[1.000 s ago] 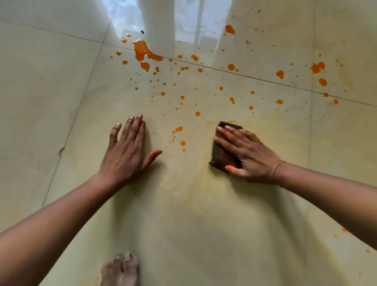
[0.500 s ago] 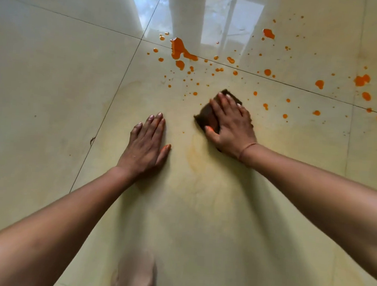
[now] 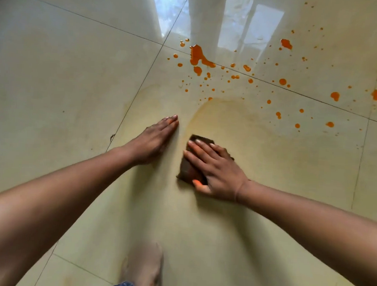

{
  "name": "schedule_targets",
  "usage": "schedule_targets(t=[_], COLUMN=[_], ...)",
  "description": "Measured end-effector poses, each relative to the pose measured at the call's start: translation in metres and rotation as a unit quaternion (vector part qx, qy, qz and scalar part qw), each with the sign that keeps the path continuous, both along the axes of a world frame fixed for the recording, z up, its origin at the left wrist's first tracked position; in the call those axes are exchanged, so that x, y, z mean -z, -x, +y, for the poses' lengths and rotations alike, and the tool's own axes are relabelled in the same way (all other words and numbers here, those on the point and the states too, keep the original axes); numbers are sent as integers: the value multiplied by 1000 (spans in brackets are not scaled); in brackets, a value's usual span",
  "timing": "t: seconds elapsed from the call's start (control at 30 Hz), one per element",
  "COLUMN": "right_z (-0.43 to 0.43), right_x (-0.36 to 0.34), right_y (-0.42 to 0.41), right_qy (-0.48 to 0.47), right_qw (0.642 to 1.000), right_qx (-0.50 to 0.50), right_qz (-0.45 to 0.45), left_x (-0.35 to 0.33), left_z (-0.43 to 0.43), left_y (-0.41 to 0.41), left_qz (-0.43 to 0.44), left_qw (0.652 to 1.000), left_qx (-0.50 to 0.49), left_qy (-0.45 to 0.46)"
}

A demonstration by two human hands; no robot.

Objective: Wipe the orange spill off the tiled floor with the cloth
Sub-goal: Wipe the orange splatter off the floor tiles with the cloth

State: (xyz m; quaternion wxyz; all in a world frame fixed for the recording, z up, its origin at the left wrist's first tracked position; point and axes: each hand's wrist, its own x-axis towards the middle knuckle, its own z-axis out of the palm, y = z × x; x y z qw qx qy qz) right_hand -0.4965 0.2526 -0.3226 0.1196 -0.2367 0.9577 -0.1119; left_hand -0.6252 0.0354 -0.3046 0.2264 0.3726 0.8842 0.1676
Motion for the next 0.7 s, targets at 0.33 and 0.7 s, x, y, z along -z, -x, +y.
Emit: schedule_targets(t=[0.33, 0.7], right_z=[25, -29], right_x=[-9, -1], right_y=[11, 53], right_qy=[-30, -23], right_qw=[998, 956], right_qx=[53, 291], right_qz=[-17, -17], left_x=[-26, 15], left_z=[2, 29], left_y=[40, 147], left_qz=[97, 119], left_qw=[981, 983], left_qx=[128, -113], left_qy=[107, 81])
